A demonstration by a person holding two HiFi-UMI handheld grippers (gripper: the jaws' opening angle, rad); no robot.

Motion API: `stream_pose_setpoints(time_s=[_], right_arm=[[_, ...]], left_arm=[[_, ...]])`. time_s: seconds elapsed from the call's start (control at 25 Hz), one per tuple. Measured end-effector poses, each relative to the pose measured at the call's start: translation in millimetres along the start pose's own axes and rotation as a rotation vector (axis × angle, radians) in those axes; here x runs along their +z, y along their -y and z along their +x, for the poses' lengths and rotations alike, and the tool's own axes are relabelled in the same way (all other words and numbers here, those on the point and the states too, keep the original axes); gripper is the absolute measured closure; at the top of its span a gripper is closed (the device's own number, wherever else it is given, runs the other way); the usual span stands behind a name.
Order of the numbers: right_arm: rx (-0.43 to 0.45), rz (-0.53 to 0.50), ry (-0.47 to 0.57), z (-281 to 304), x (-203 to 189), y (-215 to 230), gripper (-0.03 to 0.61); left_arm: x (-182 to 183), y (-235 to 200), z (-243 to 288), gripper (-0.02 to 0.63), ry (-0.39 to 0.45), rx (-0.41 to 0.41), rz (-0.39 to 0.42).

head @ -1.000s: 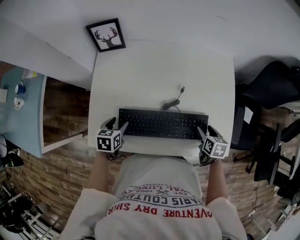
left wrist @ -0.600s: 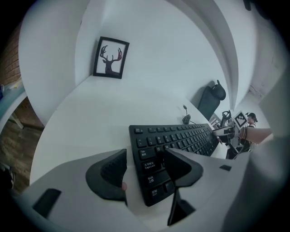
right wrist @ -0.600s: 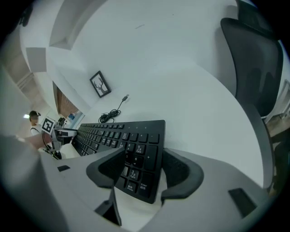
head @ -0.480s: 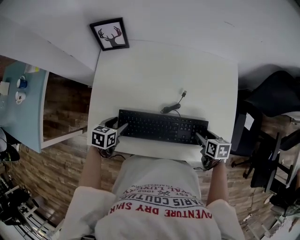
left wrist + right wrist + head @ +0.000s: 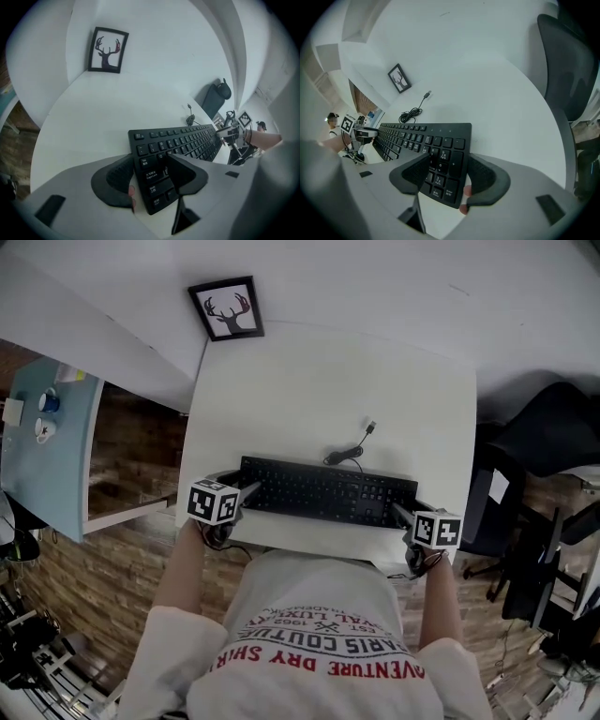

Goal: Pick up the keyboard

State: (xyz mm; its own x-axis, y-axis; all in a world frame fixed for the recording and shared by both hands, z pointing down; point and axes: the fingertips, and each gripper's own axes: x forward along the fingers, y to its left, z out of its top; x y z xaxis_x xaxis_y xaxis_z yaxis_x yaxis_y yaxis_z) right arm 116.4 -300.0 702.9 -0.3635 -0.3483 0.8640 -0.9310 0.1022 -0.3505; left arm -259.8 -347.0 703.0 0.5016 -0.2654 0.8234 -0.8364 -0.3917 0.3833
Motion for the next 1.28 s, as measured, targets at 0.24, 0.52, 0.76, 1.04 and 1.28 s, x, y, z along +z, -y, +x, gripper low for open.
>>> stream_pose_setpoints(time_s=[0.24,0.52,0.76,1.04,1.28], right_arm=[[-0.026,0.005,0.002,-2.7,-2.2,-0.1,0.313],[-0.075,-0.061,0.012,-27.8,2.2,-9.0,0.313],[-0.129,-0.143,0.1,-60.6,39.1,-13.4,0.332],[-0.145,-0.17,0.277,-105.8,84.8,-29.2,0.336],[-0.177,-0.187,0.417,-149.1,123.7,-36.9,0.337]], left_arm=[[2.0,1.0,-1.0,0.377,0.049,0.01,-0.033],[2.6,11.0,-18.7,0.383,0.065,0.044,0.001],[25.5,20.8,-33.0,0.385,0.174,0.061,0.031],[83.9,34.1,-72.9,0.383,0.316,0.093,0.107],[137.8,54.6,-107.6,0.385,0.427,0.111,0.174]])
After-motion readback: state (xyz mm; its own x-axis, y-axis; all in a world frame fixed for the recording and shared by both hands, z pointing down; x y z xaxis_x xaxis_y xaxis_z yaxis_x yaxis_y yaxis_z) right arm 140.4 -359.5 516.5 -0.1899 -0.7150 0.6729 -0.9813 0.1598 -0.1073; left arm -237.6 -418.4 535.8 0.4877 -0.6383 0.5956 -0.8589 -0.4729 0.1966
